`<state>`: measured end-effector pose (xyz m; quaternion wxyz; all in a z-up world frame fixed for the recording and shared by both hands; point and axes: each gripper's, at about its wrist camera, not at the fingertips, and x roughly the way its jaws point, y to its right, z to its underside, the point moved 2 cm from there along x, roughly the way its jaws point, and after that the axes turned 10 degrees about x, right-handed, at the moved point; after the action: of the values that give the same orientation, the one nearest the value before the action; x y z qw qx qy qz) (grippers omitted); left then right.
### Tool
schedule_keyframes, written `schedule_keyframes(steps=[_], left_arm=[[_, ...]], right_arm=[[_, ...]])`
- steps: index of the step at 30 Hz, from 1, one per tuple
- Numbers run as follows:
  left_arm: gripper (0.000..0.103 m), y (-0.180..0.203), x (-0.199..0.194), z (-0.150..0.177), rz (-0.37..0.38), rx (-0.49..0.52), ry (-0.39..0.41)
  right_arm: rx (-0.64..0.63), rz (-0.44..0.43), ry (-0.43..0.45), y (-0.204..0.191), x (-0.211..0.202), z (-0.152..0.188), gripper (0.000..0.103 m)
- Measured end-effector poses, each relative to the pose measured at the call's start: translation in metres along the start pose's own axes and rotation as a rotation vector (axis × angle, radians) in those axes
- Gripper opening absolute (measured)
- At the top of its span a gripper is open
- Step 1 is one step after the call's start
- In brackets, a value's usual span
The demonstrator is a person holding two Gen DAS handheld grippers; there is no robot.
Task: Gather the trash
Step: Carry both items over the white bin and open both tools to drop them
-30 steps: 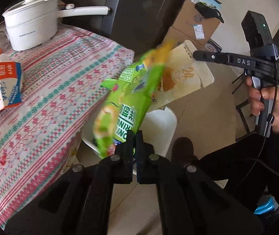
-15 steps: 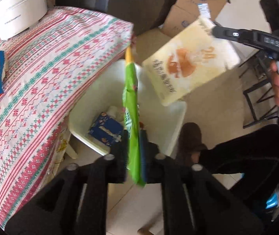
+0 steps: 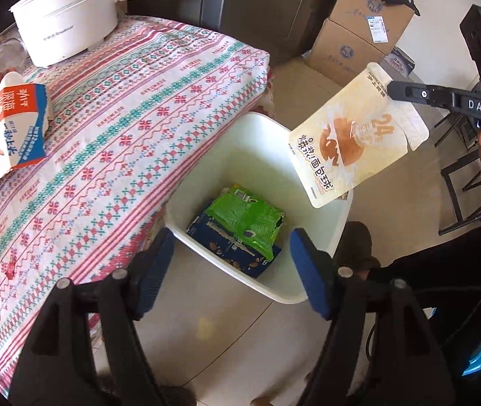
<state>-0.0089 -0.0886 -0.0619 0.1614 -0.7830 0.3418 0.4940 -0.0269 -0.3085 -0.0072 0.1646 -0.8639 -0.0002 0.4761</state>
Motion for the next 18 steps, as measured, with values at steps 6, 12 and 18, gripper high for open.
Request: schedule_keyframes(steps=[6,12,18], left_arm=[[0.075,-0.012,-0.009,0.005,-0.025,-0.029,0.008],[0.079,-0.022,-0.018,0.009,-0.056,-0.052,0.019],[0.082,-0.034,-0.025,0.012,-0.082,-0.079,0.029]], right_arm=[[0.050,-0.024,-0.026,0.002,0.009,-0.001,0.048],[0.081,-0.035,-0.018,0.000,0.008,-0.004,0.063],[0.068,-0.012,-0.032,-0.009,0.015,-0.005,0.071]])
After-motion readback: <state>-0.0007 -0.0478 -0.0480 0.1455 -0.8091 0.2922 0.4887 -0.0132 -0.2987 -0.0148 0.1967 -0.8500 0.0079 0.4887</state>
